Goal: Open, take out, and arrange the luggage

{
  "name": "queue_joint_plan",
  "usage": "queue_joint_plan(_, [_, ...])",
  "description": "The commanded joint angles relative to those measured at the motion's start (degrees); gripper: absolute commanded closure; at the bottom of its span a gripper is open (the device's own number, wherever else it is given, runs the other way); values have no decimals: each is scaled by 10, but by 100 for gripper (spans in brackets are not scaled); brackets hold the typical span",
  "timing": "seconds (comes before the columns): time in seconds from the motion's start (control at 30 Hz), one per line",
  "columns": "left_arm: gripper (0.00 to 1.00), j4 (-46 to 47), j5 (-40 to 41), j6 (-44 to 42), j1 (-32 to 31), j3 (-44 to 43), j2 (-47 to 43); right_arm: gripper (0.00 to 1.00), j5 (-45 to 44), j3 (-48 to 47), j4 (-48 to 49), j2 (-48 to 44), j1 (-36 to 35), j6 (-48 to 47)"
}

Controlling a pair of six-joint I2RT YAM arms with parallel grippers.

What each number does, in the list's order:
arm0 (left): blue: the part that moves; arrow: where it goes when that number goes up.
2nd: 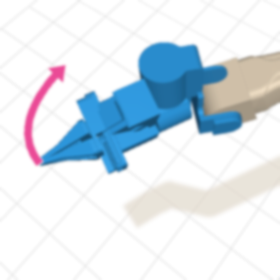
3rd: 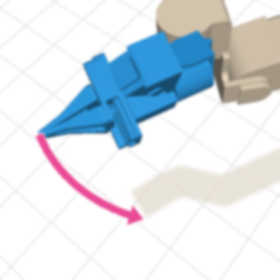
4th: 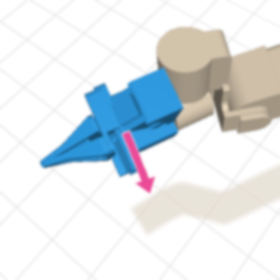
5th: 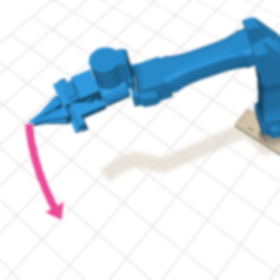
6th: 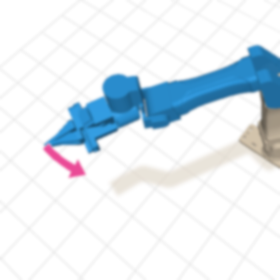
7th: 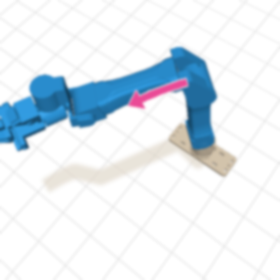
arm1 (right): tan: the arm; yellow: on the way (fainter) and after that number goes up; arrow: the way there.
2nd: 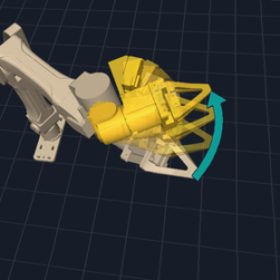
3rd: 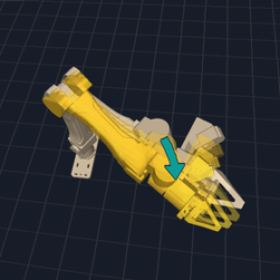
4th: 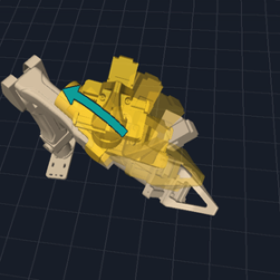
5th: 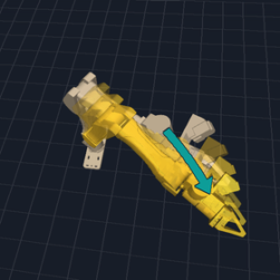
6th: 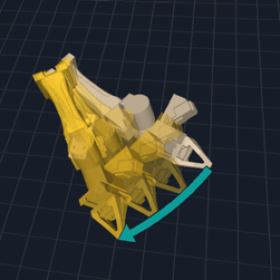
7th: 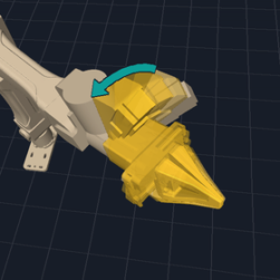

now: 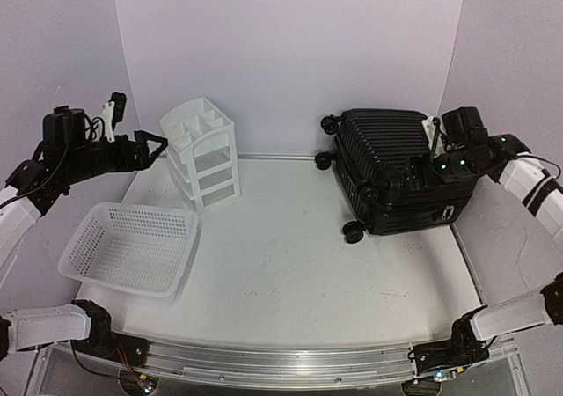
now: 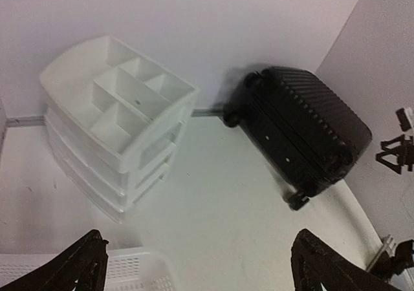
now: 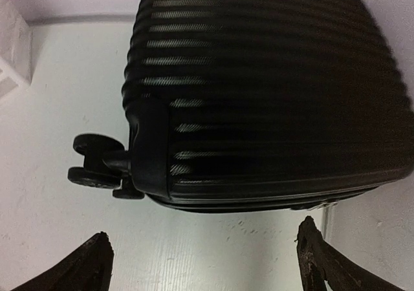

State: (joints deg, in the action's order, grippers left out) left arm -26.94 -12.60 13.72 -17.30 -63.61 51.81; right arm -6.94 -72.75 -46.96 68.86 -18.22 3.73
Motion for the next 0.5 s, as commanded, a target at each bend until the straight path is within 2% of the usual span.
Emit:
queue_joint_plan(0.0, [1,51,-52,48,-69,19,37,2,85,16,-11,43,5,47])
queue_joint_plan(0.07, [1,73,-59,58,-112,27,67,2,106,24,-11,65,3,60])
queue_joint_plan(0.17, [3,96,-54,64,-182,24,124,2,88,16,-28,97,-25,53])
queue_joint_plan(0.33, [6,123,-52,62,-269,-4,216,2,-34,-18,-56,162,-94,-38])
queue_joint_plan(0.47, [6,137,-39,63,-301,-1,237,2,-137,-37,-59,202,-156,-135])
